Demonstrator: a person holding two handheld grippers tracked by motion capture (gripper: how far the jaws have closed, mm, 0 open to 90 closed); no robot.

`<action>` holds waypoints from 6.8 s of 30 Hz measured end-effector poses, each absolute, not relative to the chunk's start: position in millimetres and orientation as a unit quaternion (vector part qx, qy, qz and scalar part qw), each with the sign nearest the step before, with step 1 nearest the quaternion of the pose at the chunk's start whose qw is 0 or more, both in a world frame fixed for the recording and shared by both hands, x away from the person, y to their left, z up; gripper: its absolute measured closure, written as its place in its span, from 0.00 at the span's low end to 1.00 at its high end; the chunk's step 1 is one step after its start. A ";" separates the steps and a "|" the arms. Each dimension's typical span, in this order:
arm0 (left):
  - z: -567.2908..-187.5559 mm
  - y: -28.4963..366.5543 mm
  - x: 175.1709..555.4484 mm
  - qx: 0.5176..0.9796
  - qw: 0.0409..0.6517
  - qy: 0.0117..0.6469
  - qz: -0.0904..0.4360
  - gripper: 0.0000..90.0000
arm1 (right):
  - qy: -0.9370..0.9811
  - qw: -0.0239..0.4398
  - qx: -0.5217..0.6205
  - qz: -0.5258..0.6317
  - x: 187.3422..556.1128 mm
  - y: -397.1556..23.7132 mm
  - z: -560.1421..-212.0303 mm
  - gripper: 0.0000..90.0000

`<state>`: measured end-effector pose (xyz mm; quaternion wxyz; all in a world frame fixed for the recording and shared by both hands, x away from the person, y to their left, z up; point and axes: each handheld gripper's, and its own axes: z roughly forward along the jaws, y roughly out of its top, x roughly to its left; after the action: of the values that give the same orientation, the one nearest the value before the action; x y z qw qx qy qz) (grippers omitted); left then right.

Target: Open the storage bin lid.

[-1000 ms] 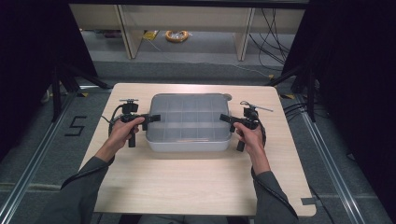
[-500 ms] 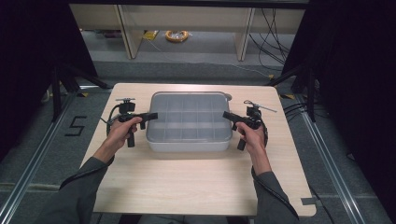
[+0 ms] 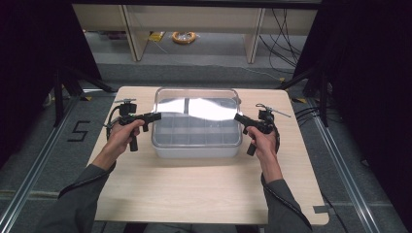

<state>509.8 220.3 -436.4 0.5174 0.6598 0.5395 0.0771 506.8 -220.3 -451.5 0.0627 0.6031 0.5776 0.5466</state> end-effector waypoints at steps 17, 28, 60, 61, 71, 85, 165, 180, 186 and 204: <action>-414.3 222.8 490.0 0.673 0.530 0.508 0.087 0.64 | 0.546 0.075 0.593 0.587 483.0 -223.0 -420.0 0.76; -406.5 227.5 477.3 0.667 0.543 0.503 0.083 0.65 | 0.545 0.075 0.586 0.595 472.9 -222.3 -415.7 0.76; -408.5 228.6 432.4 0.675 0.547 0.488 0.077 0.65 | 0.553 0.072 0.569 0.604 422.2 -229.6 -408.4 0.77; -408.8 229.1 430.3 0.674 0.550 0.487 0.076 0.66 | 0.557 0.073 0.569 0.601 419.8 -229.8 -408.2 0.77; -411.7 226.6 407.9 0.682 0.547 0.479 0.076 0.67 | 0.562 0.065 0.577 0.589 398.0 -232.9 -419.9 0.77; -424.9 231.7 385.6 0.688 0.543 0.478 0.062 0.67 | 0.574 0.051 0.576 0.579 376.7 -232.8 -433.2 0.77; -501.3 223.0 304.2 0.726 0.474 0.498 0.018 0.63 | 0.604 0.025 0.610 0.512 294.5 -231.0 -498.2 0.72; -508.8 223.2 306.4 0.734 0.456 0.503 0.011 0.62 | 0.631 0.029 0.610 0.479 299.0 -229.7 -509.3 0.72; -510.7 223.1 307.2 0.738 0.449 0.504 0.004 0.61 | 0.634 0.035 0.608 0.476 301.3 -228.7 -511.6 0.70; -513.4 219.7 309.2 0.752 0.427 0.502 0.022 0.58 | 0.660 0.056 0.613 0.430 302.9 -217.9 -510.8 0.62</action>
<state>309.2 219.7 -513.4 0.4270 0.7518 0.5020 0.0221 302.9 -217.9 -510.8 0.0560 0.6135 0.6600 0.4300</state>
